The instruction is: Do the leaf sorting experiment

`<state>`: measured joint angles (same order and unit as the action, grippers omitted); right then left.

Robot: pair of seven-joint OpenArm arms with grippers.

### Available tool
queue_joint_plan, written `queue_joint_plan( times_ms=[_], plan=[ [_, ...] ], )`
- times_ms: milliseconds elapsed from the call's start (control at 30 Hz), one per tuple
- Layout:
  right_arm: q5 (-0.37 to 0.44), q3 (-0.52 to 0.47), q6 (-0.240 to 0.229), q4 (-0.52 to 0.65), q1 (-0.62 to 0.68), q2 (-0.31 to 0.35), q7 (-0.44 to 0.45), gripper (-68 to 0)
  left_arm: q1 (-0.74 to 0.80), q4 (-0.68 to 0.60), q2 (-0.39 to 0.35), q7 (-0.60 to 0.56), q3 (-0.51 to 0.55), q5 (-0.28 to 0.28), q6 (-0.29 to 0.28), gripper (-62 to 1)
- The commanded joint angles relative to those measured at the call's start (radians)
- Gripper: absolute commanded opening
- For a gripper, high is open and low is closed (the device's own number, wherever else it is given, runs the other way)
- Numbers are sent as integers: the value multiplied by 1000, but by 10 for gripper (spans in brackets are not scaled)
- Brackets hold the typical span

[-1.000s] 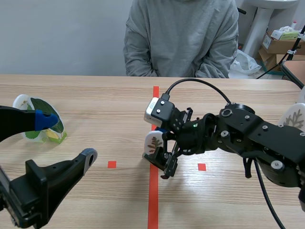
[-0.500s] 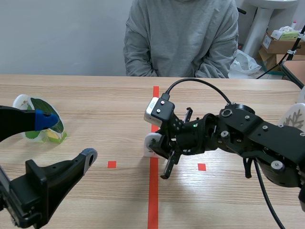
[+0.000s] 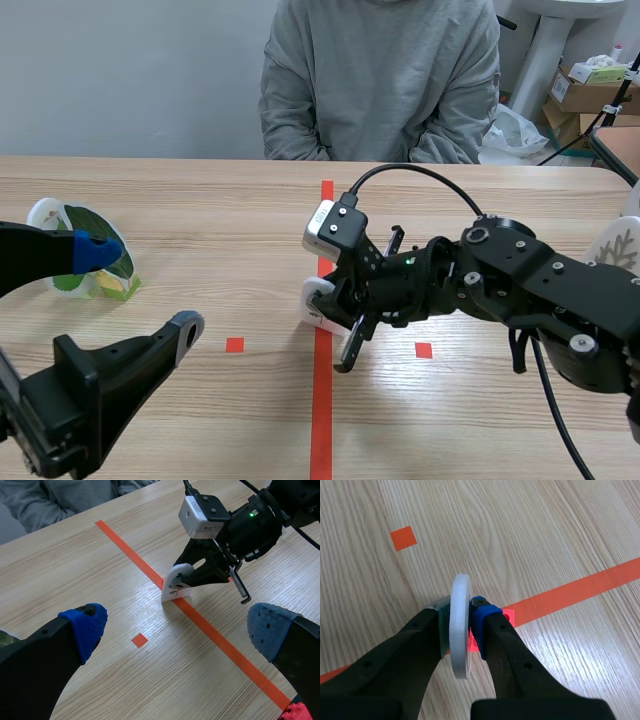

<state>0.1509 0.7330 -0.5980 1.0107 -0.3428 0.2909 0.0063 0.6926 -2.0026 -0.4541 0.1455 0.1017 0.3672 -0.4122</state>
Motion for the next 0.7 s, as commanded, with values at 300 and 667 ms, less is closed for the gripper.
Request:
queue_joint_plan(
  times_ms=[300, 667],
  plan=[
    [138, -303, 4, 96, 77, 53, -60, -643, 8, -1, 7, -21, 4, 10, 3, -9],
    [289, -640, 119, 123, 194, 55, -150, -643, 7, -1, 7, -22, 4, 13, 3, -9]
  ],
)
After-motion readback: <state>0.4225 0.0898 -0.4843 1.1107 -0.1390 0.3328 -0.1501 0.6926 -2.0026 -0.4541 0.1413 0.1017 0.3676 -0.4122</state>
